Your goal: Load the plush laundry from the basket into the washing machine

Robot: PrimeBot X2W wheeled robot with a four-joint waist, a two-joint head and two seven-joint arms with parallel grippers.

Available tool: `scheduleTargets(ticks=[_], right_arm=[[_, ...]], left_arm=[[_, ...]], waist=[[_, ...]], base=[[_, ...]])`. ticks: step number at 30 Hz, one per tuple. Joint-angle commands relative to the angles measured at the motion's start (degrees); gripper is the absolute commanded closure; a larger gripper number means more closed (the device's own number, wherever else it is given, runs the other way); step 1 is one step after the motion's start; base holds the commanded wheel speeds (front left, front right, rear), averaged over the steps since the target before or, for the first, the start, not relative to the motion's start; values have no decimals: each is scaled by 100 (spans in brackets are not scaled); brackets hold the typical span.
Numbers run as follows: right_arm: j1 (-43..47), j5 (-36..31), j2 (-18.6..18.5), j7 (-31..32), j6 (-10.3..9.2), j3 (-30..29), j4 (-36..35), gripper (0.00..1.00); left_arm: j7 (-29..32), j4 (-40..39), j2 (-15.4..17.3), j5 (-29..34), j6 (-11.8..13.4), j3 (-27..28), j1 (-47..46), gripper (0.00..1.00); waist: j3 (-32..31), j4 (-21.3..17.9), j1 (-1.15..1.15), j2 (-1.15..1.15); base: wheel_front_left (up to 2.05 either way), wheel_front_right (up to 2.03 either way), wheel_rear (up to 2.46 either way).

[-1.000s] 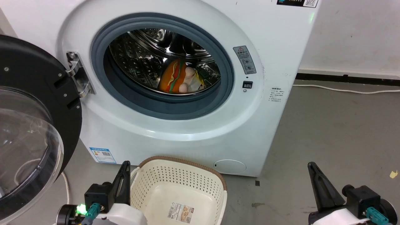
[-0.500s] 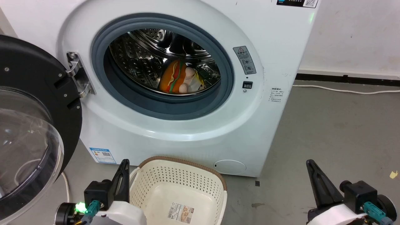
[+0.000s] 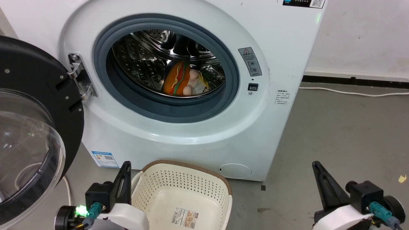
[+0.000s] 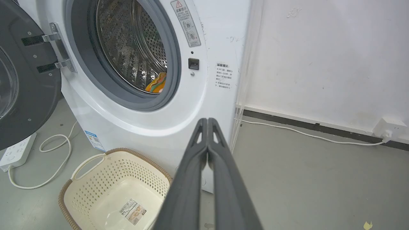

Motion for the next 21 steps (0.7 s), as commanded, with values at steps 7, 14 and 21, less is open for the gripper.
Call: scheduleTargets(ticks=[7, 14, 21], right_arm=[[-103, -71, 1, 106, -3, -17, -19, 100], [-134, -104, 2, 188, -4, -20, -21, 100], [-164, -138, 2, 271, -4, -22, -23, 100]], left_arm=[[104, -105, -47, 111, -43, 83, -3, 100], [186, -166, -82, 177, -69, 140, -3, 100], [268, -227, -117, 243, -94, 197, -4, 100]], waist=[[-4, 1, 0, 0], [-8, 1, 0, 0], [-12, 1, 0, 0]], base=[[0, 0, 0], [0, 0, 0], [0, 0, 0]])
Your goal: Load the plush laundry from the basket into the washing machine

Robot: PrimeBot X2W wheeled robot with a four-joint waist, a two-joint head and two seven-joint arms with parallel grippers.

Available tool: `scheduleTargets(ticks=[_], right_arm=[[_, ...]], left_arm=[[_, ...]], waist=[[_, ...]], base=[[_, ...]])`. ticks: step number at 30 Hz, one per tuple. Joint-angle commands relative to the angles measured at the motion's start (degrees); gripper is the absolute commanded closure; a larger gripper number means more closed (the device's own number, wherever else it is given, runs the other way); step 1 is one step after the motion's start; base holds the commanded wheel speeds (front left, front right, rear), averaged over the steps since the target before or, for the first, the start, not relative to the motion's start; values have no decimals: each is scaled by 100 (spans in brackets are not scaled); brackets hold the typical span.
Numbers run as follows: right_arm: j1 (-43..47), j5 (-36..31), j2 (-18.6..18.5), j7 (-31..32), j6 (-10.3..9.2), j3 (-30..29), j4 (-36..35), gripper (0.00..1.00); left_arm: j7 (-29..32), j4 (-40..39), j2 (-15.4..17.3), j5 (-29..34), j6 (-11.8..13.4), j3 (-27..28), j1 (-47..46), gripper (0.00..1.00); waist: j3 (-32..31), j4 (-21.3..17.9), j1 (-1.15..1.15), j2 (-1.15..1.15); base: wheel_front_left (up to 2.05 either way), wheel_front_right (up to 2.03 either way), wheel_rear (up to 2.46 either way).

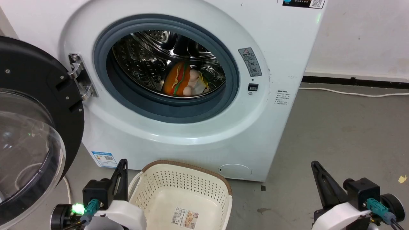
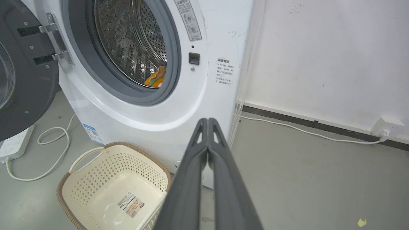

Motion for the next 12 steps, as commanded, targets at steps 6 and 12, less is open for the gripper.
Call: scheduleTargets(ticks=[6, 12], right_arm=[[-125, -64, 2, 94, -5, -19, -21, 100], [-146, -87, 2, 152, -5, -20, -23, 100]], left_arm=[[95, -93, -66, 109, -58, 73, -4, 100], [152, -136, -91, 155, -75, 113, -4, 100]], waist=[[-4, 1, 0, 0], [-6, 1, 0, 0]], base=[[0, 0, 0], [0, 0, 0]])
